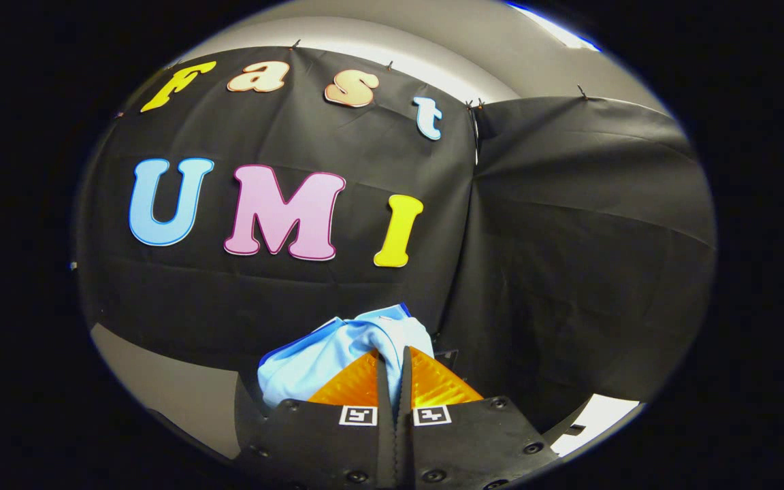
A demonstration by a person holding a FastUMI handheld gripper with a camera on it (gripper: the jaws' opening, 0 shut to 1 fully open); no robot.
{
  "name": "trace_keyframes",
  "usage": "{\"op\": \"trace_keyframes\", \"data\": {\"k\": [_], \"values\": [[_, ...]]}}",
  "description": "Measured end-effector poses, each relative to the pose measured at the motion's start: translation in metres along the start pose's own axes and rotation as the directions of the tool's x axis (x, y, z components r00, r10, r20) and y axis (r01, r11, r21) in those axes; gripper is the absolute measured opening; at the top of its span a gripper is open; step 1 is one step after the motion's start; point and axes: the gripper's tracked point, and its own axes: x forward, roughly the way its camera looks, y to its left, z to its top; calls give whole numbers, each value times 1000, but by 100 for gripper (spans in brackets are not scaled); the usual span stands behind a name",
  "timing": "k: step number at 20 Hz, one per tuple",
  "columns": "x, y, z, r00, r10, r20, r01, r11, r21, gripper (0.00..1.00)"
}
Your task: Put the clothes into the washing machine and then close the washing machine lid.
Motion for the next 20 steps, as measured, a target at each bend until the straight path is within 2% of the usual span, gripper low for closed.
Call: {"op": "trace_keyframes", "data": {"k": [6, 11, 20], "values": [[23, -15, -52, 997, -21, -79, 25, 999, 43, 5], [30, -23, -101, 987, -45, -156, 48, 999, 18, 5], [37, -18, -218, 942, -20, -335, 25, 1000, 12, 5]]}}
